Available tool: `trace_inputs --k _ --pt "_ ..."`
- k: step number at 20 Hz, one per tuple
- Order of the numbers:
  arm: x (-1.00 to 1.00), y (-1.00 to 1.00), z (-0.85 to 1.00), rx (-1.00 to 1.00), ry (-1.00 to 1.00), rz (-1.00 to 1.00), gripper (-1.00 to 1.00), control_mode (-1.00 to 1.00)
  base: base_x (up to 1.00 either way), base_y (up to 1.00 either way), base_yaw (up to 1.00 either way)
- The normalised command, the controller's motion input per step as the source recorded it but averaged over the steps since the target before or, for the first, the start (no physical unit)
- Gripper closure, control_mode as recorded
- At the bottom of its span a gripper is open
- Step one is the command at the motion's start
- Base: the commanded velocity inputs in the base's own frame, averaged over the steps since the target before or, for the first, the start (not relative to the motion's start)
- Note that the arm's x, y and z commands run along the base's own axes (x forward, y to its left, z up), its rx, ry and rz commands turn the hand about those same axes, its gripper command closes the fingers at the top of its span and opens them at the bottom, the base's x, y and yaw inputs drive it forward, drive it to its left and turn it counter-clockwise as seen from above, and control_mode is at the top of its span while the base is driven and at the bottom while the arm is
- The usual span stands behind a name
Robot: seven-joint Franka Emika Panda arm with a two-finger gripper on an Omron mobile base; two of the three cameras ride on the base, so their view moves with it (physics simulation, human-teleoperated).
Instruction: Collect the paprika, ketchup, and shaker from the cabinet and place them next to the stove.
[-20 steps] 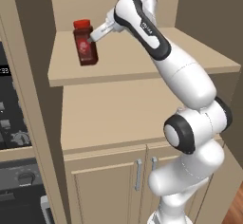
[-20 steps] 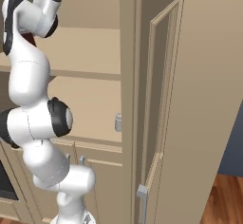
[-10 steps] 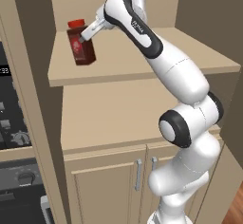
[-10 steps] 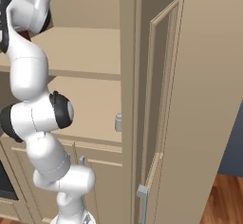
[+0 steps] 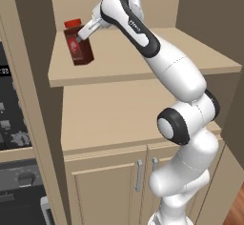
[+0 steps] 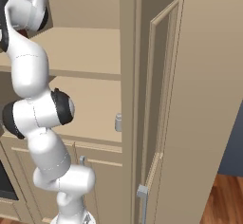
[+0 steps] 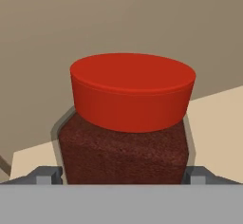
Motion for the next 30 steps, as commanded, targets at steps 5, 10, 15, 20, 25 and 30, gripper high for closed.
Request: trace_inputs --k 5,10,15,20,25,30 --pt "0.00 0.00 0.00 0.00 0.00 0.00 1.00 -1.00 0.00 0.00 0.00" --pt "0.00 0.00 0.00 0.00 -0.04 0.00 1.00 -1.00 0.00 0.00 0.00" --pt "-0.02 -0.05 -0.07 0.03 -0.13 0.01 1.00 -1.00 0.00 0.00 0.00" --pt "-0.11 -0.13 -0.08 0.07 -0.16 0.04 1.00 -1.00 0.00 0.00 0.00" --pt "-0.32 -0.28 -0.03 0.09 -0.18 0.07 1.00 -1.00 0.00 0.00 0.00" --pt "-0.73 -0.53 0.13 0.05 -0.17 0.07 1.00 -1.00 0.00 0.00 0.00"
